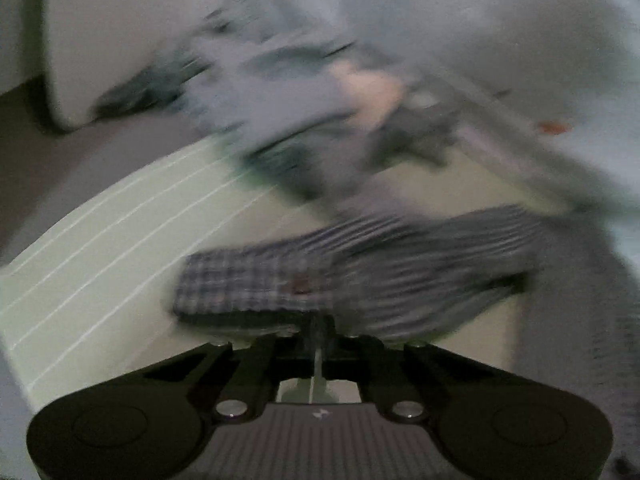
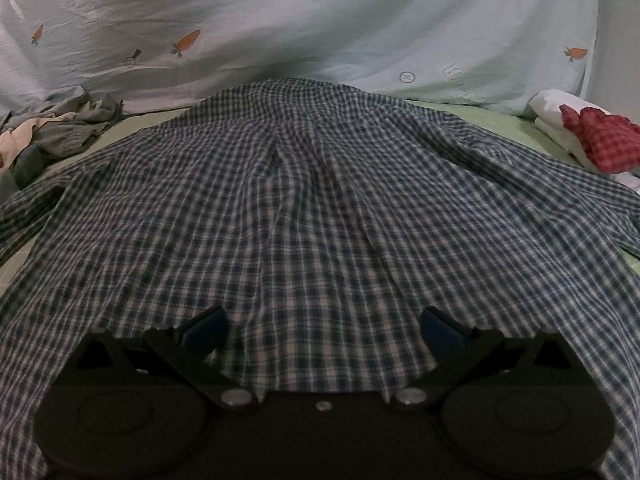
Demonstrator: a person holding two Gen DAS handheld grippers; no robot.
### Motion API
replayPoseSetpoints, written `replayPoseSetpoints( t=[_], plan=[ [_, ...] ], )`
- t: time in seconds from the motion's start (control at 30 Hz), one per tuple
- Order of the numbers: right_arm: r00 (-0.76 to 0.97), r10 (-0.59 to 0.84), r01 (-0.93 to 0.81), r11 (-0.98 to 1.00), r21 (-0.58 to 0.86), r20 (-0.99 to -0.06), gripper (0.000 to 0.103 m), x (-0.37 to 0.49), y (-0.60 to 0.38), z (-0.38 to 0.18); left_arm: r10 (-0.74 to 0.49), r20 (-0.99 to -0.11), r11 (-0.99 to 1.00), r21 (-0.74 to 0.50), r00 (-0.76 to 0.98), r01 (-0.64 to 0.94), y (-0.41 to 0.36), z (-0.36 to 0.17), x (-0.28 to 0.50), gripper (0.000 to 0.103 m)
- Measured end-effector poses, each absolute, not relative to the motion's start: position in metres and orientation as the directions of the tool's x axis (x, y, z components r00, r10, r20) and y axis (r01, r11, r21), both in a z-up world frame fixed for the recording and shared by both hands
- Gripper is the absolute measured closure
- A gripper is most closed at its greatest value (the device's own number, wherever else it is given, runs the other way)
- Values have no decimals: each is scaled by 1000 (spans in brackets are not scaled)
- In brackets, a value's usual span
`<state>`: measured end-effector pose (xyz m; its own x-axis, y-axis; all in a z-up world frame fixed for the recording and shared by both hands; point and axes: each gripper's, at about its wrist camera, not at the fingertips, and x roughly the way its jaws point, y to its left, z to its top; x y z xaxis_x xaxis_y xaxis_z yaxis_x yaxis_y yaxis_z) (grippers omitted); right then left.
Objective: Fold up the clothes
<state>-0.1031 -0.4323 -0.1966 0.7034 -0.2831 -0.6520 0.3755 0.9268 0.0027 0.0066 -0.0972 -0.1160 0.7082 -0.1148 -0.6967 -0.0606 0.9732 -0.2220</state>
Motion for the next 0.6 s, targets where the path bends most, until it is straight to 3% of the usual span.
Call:
replayPoseSetpoints(
  t=[0.1,0.2,0.23,0.27,0.33,0.47,0.6],
  plan=[
    [706,-276,367,930,3,-653,0,-102,-432,-197,-363,-594,912,-384,718,144,-133,-85,-4,102],
    [708,-268,357,934,4,-654,0,-101,-432,-197,-683,-430,713,-568,590,410,-174,-57,-24,96],
    [708,-262,350,937,4,-656,0,-100,-432,-196,-718,-409,685,-560,564,466,-187,-51,-31,95],
    [708,-256,343,939,4,-658,0,-99,-433,-196,-742,-397,664,-544,541,512,-198,-45,-38,87],
    [709,-243,328,945,5,-663,0,-96,-434,-196,-700,-449,714,-470,555,520,-211,-46,-45,61],
    [712,-228,310,951,7,-664,0,-95,-434,-196,-457,-604,866,-469,653,173,-182,-78,-31,49],
    [719,-217,295,955,8,-660,0,-97,-435,-196,-149,-712,906,-376,686,-194,-127,-106,-27,31]
  ],
)
